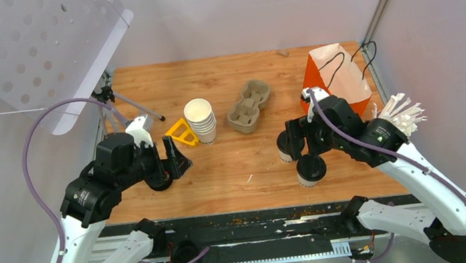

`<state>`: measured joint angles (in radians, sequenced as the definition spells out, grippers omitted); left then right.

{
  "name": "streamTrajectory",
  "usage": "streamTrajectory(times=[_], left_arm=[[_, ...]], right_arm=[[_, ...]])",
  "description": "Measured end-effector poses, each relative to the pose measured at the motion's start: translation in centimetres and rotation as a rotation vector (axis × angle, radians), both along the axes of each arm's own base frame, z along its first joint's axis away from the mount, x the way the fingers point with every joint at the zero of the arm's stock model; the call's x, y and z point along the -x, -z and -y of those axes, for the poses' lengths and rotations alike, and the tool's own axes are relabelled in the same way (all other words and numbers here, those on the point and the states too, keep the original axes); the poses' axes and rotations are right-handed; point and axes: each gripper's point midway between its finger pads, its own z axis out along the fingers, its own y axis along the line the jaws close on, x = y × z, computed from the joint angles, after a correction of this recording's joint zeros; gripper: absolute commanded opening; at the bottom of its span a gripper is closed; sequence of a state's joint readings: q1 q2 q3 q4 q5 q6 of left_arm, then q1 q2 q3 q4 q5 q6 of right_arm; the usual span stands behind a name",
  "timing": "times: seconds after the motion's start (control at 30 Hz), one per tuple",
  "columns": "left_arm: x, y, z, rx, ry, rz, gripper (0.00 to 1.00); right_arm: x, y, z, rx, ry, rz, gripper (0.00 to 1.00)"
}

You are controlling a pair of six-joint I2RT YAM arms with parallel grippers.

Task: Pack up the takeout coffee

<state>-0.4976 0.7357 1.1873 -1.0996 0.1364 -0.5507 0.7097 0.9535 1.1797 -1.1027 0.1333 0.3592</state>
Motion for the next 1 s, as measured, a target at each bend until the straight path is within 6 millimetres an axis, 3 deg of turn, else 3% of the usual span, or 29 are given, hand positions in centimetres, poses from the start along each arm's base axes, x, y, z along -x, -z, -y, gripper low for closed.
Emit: streamTrajectory(times=[0.17,0.43,0.67,0.8,0.87,1.0], left_arm=[[-0.4,-0.4,-0.5,-0.017,-0.014,0.04,1.0],[-0.8,-3.4,-0.5,0.004,0.009,0.16,1.0],[-0.6,-3.3,0.6,0.044,0.058,0.161,1.0],[-0.2,-2.9,1.3,0.059,0.096,0.128,1.0],[-0.1,-2.9,1.4,0.056,0.104,0.111,1.0],[0.4,-3.8,1.2,0.061,0.106,0.117,1.0]], right_arm=[[-0.6,-3.4,-1.7,-0.083,-0.065,0.066,1.0],[-2.5,-3.4,-4.0,-0.082,-0.109,0.06,1.0],[-5.6,-5.0,-4.2,-0.061,-0.006,0.125,0.94],[-7.1,-7.9,-4.0,-0.065,0.037,0.208,0.95],[-8.1,-10.4,-3.5,-0.058,0.061,0.279,0.98],[-9.7,-13.5,-0.6,0.046,0.133,0.416,1.0]])
